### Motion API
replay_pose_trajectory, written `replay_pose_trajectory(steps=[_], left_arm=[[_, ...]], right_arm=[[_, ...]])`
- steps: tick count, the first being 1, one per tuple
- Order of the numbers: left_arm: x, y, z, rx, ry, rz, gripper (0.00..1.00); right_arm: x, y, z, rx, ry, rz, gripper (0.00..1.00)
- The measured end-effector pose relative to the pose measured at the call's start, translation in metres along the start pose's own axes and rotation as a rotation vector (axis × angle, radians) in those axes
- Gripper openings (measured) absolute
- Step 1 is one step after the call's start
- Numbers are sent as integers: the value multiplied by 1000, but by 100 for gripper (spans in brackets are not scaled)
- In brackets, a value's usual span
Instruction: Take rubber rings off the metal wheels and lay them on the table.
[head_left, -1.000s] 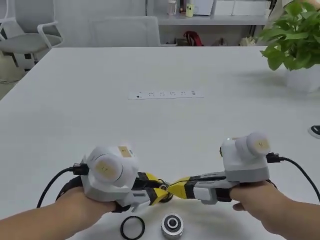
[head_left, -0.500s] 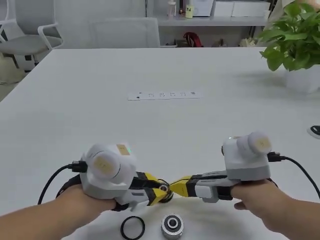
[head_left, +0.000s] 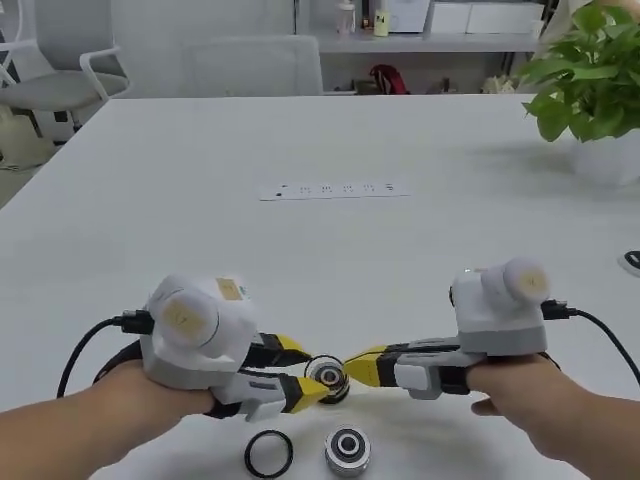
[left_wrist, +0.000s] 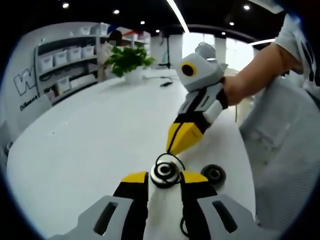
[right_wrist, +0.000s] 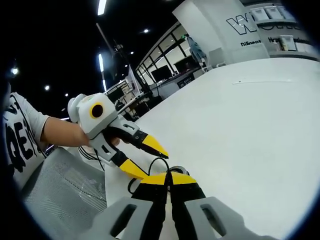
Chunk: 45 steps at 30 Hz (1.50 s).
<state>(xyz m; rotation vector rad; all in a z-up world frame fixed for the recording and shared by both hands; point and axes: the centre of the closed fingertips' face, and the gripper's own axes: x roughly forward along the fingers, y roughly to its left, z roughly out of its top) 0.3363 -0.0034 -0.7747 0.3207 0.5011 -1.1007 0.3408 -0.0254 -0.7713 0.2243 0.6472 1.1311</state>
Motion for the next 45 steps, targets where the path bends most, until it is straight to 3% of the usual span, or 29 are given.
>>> replay_pose_trajectory(steps=[22,45], left_arm=[[-42,10,9,-18,-68,42,45],[-70,7,9,-40,-114,60,70]], right_arm=[[-2,16,13,4,-22,43,0],[-2,35,28,1,-53,91,0]])
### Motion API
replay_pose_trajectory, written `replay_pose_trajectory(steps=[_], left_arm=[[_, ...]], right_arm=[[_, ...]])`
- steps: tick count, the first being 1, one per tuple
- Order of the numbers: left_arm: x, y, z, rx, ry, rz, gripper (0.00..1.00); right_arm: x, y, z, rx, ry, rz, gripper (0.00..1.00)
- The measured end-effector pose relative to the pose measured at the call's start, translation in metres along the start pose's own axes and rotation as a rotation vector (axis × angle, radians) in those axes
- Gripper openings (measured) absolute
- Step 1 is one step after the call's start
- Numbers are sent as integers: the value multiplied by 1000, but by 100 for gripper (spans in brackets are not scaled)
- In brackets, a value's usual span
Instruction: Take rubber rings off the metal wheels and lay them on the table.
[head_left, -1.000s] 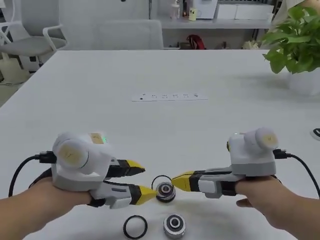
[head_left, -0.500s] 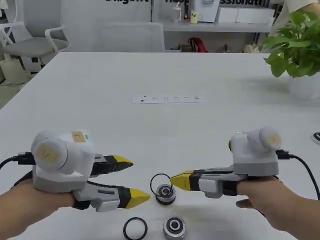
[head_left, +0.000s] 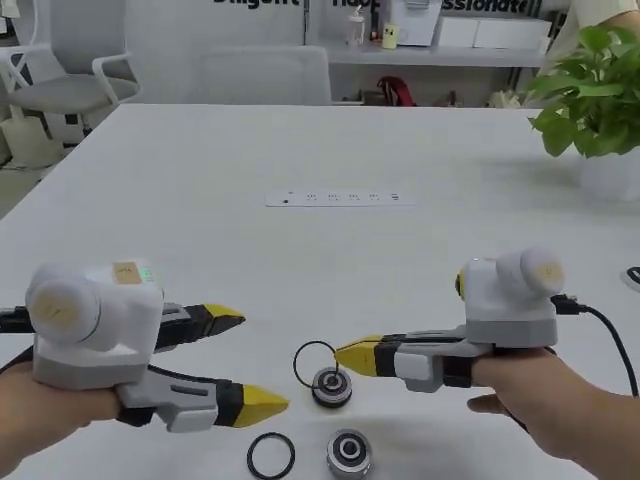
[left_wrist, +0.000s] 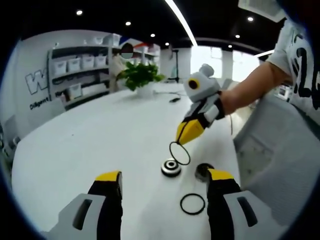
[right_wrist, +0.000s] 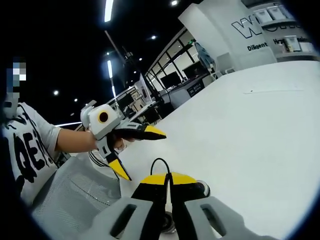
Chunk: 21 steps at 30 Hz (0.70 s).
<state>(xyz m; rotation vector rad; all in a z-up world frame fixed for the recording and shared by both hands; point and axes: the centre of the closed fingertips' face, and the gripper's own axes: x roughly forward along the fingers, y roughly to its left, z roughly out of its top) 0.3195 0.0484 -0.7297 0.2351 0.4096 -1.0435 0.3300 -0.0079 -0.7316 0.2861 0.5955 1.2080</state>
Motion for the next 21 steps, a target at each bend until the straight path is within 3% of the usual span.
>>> replay_pose_trajectory(steps=[4,21], left_arm=[[-4,-2,-1,8,0,-3,76],[-26,1,-13,-12,-3,20,85]], right_arm=[[2,4,3,0,-6,12,0],[9,20,12,3,-18,57,0]])
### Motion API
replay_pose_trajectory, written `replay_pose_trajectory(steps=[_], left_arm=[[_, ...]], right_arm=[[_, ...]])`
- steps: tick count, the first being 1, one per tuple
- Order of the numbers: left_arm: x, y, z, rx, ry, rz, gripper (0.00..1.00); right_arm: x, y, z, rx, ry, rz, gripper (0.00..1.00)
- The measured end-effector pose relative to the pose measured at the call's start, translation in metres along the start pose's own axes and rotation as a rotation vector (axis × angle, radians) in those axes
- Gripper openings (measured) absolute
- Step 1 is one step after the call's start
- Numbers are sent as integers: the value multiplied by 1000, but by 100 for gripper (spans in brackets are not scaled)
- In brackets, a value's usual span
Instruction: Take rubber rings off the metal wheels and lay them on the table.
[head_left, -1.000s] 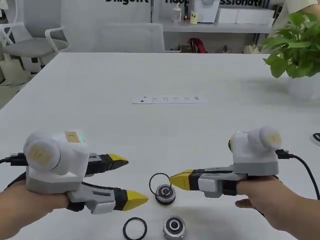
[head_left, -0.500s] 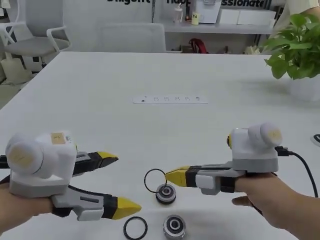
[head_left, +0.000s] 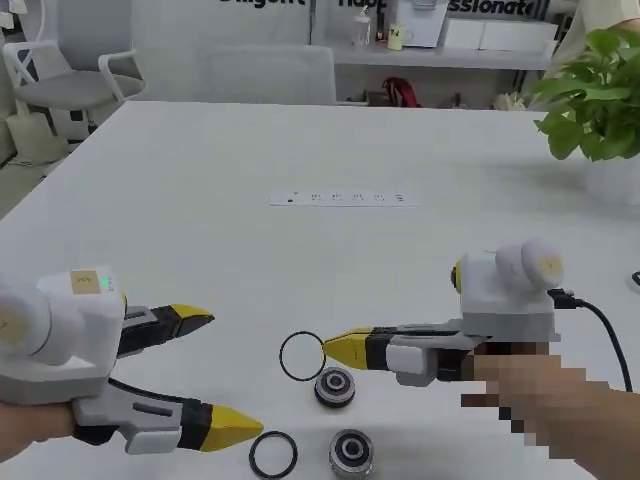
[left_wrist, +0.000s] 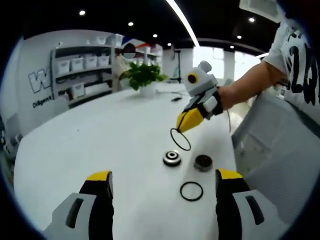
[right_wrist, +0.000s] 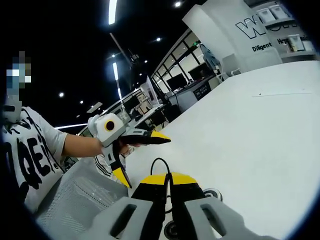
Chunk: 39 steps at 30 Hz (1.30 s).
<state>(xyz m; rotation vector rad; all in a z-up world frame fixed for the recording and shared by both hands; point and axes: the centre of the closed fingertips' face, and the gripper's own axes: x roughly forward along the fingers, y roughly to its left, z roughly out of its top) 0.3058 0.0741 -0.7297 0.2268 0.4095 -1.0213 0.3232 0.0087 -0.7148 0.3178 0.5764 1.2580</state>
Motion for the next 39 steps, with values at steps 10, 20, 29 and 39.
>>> replay_pose_trajectory(steps=[10,20,29,39], left_arm=[[-11,1,-5,3,3,18,91],[-20,1,-8,1,0,32,94],[-22,0,-14,-9,6,35,96],[-24,0,-16,-4,12,40,97]], right_arm=[[4,9,5,7,-11,25,0],[8,17,4,11,-7,49,0],[12,22,-4,19,20,63,0],[16,23,-13,18,50,67,0]])
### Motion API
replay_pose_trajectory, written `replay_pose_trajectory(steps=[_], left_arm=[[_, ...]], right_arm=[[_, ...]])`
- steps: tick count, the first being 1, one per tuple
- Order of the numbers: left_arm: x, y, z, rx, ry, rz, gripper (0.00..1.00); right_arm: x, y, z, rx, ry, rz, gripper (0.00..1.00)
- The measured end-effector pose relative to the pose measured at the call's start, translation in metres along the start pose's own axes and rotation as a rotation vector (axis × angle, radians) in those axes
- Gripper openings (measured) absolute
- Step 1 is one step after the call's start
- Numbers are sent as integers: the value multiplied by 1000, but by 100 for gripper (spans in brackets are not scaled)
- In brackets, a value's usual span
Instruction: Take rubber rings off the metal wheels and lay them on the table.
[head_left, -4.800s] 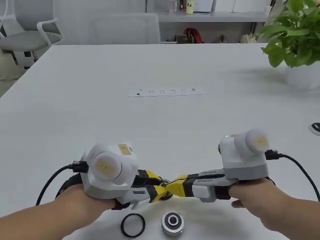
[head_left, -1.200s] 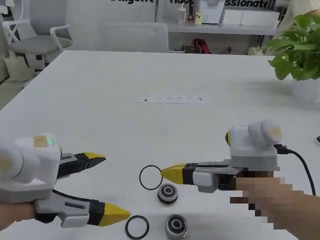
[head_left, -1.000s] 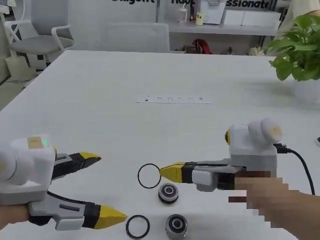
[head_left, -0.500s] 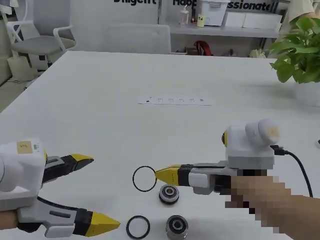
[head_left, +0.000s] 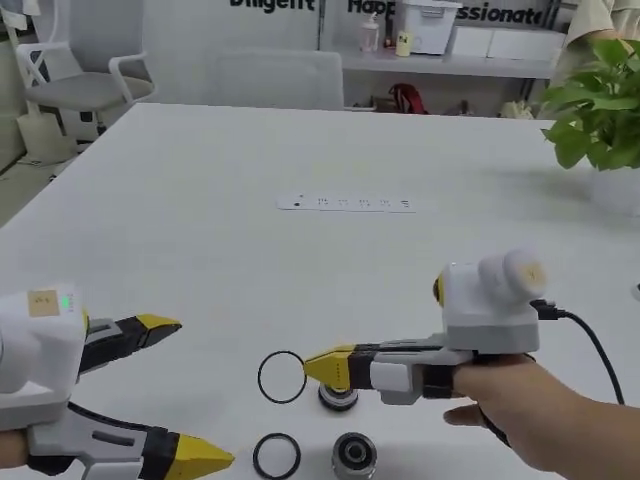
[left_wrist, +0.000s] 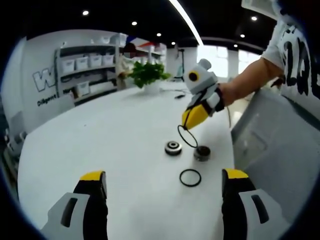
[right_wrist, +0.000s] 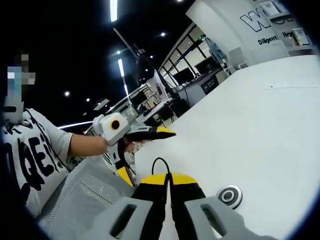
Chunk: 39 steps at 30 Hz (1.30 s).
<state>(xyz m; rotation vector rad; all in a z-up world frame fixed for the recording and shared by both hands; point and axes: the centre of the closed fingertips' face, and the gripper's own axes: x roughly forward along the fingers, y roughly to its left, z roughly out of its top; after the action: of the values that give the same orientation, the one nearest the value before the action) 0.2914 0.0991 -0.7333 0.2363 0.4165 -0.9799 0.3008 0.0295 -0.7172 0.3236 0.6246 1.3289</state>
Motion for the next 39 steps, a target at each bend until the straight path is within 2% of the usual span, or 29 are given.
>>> replay_pose_trajectory(steps=[11,20,32,39], left_arm=[[-2,-2,-4,-3,6,1,97],[-5,1,-6,-4,7,13,97],[-5,1,-7,-8,7,14,97],[-7,2,-8,-9,7,19,98]], right_arm=[[5,-3,-17,5,51,-7,0],[10,-6,-31,14,102,-12,0],[13,-11,-38,12,131,-33,0],[15,-11,-46,-14,162,-38,0]])
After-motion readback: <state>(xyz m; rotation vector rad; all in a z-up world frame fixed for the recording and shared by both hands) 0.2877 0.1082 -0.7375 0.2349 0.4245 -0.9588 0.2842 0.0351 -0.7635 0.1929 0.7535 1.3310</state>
